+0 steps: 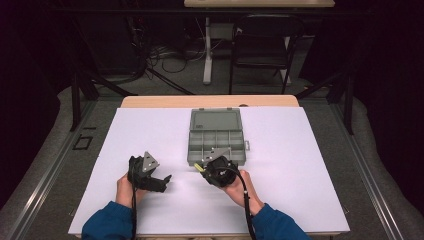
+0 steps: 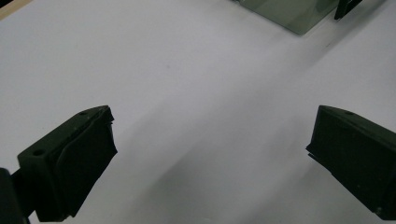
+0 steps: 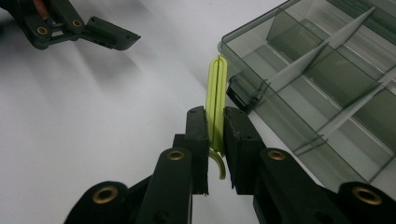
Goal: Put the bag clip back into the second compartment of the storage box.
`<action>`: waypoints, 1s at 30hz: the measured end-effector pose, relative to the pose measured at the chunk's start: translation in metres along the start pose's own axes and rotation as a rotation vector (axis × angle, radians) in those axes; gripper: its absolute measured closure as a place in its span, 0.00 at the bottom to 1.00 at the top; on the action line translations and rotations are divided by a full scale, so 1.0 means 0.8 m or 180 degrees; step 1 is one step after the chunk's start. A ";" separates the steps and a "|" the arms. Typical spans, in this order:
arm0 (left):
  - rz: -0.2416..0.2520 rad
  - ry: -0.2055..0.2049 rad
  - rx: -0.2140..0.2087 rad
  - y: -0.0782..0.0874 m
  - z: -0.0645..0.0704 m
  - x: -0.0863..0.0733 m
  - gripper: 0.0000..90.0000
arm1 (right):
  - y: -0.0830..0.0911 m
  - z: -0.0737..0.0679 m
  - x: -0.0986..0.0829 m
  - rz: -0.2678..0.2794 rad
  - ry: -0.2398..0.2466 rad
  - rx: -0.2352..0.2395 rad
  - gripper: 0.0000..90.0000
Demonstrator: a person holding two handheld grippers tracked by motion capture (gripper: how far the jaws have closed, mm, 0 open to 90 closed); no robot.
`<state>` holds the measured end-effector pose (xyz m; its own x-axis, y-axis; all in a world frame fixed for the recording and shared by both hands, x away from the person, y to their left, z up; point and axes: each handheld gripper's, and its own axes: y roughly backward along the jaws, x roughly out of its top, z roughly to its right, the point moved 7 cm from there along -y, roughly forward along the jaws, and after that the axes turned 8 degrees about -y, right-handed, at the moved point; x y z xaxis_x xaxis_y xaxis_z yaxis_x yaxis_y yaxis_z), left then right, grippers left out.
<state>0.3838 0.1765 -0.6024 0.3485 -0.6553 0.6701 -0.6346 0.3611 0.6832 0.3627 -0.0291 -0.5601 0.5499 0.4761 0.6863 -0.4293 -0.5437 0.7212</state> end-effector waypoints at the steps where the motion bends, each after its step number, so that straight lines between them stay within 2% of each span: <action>1: 0.0004 0.0004 -0.0002 0.000 0.001 0.000 0.00 | 0.000 0.001 0.000 0.0013 -0.0004 -0.0001 0.89; 7: 0.0002 -0.0003 -0.0001 0.000 0.000 0.000 0.00 | 0.007 0.007 0.004 0.0046 0.0010 -0.0031 0.89; 17: 0.0001 -0.0002 0.0007 0.001 0.001 0.001 0.00 | 0.021 0.030 0.012 0.0129 -0.0056 -0.0129 0.89; 30: 0.0004 -0.0003 0.0013 0.000 0.001 0.000 0.00 | 0.027 0.048 0.017 0.0143 -0.0077 -0.0208 0.89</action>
<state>0.3834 0.1760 -0.6026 0.3471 -0.6555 0.6707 -0.6380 0.3592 0.6812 0.3884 -0.0609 -0.5388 0.5458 0.4349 0.7163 -0.4995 -0.5174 0.6948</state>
